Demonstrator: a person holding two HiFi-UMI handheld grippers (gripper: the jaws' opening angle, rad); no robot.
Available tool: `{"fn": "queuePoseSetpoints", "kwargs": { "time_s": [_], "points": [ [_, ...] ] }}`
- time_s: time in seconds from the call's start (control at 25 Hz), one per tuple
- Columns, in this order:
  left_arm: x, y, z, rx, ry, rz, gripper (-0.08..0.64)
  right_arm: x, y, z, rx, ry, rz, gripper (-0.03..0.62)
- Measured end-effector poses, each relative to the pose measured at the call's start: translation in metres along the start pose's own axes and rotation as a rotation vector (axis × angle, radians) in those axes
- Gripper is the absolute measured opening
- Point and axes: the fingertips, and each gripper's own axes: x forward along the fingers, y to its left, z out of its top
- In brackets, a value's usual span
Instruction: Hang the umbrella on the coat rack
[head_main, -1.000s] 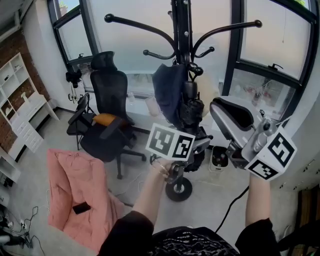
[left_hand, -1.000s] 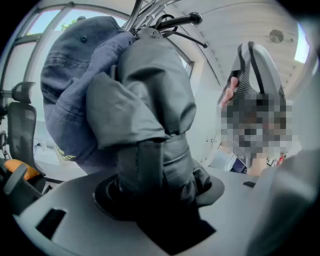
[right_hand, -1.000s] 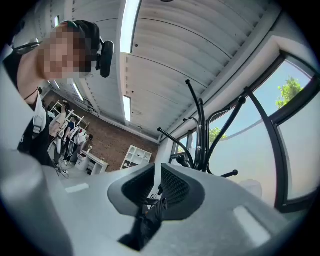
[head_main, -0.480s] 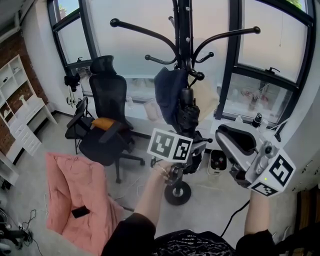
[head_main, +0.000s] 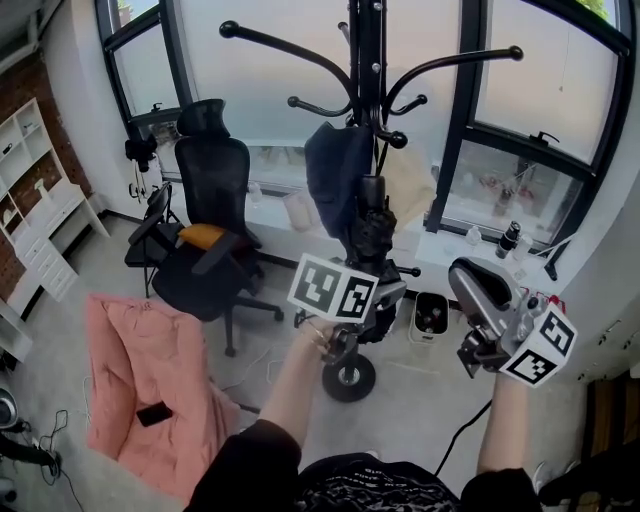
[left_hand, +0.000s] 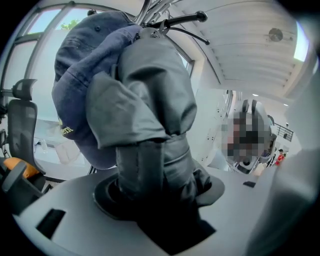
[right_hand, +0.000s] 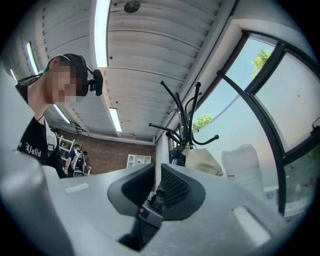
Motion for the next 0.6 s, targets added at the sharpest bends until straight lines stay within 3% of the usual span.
{"fn": "queuePoseSetpoints", "kwargs": {
  "time_s": [0.24,0.44,0.6],
  "points": [
    [0.006,0.000,-0.005,0.010,-0.016,-0.010,0.272,-0.004,-0.013,-0.048,0.024,0.108,-0.051,0.039],
    [0.014,0.003,-0.007,0.030,-0.043,-0.004,0.272,-0.007,-0.014,-0.071,0.059,0.127,-0.073,0.040],
    [0.020,0.007,-0.015,0.051,-0.061,0.012,0.272,-0.017,-0.019,-0.095,0.051,0.172,-0.139,0.039]
  ]
}}
